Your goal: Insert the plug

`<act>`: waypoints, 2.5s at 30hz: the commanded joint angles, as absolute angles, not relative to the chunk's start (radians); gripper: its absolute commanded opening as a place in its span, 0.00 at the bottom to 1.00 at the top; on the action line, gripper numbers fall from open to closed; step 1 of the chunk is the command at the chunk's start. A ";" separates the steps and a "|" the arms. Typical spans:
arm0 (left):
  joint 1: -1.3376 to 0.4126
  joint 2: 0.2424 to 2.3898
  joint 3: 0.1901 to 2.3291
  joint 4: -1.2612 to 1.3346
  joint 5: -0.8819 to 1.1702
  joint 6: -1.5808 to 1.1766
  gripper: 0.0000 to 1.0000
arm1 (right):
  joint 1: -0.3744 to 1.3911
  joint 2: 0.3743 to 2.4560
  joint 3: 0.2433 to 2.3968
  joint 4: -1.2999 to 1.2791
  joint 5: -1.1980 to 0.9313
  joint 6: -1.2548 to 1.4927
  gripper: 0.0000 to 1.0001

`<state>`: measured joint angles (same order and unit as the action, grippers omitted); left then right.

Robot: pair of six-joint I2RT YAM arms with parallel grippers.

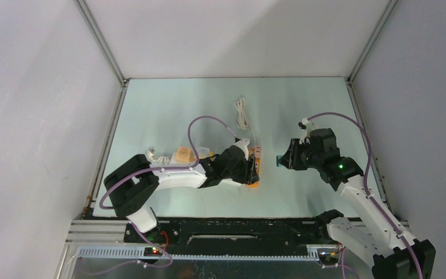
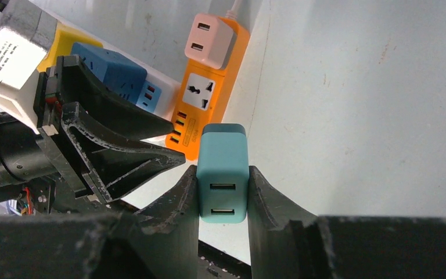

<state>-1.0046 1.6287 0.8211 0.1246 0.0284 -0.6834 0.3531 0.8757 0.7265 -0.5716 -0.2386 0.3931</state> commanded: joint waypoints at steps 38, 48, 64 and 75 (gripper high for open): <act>-0.944 1.361 0.785 0.374 0.180 -0.590 0.69 | 0.302 1.000 0.828 -0.605 -0.299 0.283 0.00; -0.669 0.847 0.838 -0.159 -0.064 -0.369 1.00 | 0.312 1.121 0.895 -0.629 -0.298 0.271 0.00; -0.609 0.712 0.865 -0.701 -0.595 -0.211 1.00 | 0.467 1.496 1.129 -0.734 -0.232 0.244 0.00; -0.609 0.674 0.829 -0.735 -0.666 -0.250 1.00 | 0.505 1.615 1.191 -0.789 -0.151 0.228 0.00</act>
